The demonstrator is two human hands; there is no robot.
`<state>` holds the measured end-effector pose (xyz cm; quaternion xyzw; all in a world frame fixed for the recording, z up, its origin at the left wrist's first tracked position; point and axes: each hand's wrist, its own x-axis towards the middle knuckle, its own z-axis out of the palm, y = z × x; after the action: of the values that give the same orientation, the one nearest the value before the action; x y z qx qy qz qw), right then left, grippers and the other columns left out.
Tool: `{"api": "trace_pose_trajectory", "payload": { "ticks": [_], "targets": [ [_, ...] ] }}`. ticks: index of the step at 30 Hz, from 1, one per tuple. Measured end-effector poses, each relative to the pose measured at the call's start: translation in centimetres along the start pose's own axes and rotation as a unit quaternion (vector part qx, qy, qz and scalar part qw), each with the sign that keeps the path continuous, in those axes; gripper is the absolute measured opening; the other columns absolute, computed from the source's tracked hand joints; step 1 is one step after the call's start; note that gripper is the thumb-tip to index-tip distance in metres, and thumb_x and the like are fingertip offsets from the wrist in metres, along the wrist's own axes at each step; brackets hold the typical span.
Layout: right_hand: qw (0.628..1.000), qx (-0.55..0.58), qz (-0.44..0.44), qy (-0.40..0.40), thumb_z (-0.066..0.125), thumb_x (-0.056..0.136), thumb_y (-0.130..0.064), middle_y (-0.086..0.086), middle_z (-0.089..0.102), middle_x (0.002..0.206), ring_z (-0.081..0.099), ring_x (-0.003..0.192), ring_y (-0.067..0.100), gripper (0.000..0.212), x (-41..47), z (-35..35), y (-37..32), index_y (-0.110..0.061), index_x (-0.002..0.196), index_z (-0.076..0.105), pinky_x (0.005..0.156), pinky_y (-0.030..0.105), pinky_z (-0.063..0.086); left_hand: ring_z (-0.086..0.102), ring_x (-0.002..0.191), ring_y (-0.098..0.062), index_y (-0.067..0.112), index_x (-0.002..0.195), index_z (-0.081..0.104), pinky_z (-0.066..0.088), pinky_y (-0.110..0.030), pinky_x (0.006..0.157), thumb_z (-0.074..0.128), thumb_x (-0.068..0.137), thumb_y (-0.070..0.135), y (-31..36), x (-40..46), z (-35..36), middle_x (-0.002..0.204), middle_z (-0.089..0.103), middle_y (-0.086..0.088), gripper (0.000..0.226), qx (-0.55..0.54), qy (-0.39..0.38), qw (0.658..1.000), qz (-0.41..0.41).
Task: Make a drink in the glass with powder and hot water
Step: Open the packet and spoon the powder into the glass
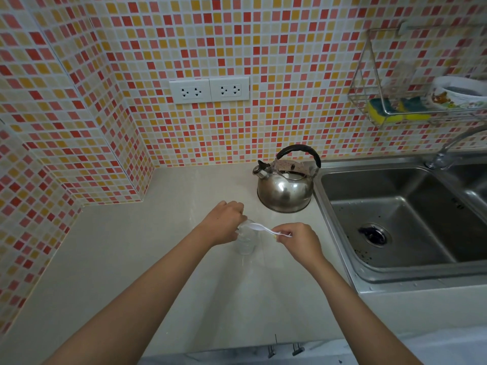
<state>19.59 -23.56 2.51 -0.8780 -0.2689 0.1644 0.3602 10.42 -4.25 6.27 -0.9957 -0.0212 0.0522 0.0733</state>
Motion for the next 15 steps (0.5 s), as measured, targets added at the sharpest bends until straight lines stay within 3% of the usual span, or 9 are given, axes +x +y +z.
{"api": "trace_pose_trajectory", "payload": {
  "ticks": [9, 15],
  "targets": [
    [0.991, -0.118, -0.048, 0.028, 0.060, 0.088, -0.016, 0.004, 0.076, 0.091, 0.068, 0.081, 0.025, 0.021, -0.5, -0.4, -0.4, -0.026, 0.099, 0.076, 0.071, 0.037, 0.058, 0.052, 0.098, -0.023, 0.011, 0.112, 0.068, 0.034, -0.031, 0.075, 0.061, 0.090, 0.016, 0.9, 0.7, -0.6, 0.107, 0.058, -0.008, 0.024, 0.092, -0.019, 0.995, 0.043],
    [0.975, -0.200, -0.093, 0.036, 0.057, 0.089, -0.016, 0.002, 0.072, 0.092, 0.066, 0.086, 0.024, 0.028, -0.6, -0.6, -0.7, -0.031, 0.107, 0.072, 0.069, 0.033, 0.052, 0.052, 0.100, -0.025, 0.011, 0.101, 0.069, 0.031, -0.032, 0.074, 0.062, 0.086, 0.009, 2.1, 1.2, -1.4, 0.107, 0.058, -0.009, 0.017, 0.188, -0.052, 0.977, 0.083]
  ]
}}
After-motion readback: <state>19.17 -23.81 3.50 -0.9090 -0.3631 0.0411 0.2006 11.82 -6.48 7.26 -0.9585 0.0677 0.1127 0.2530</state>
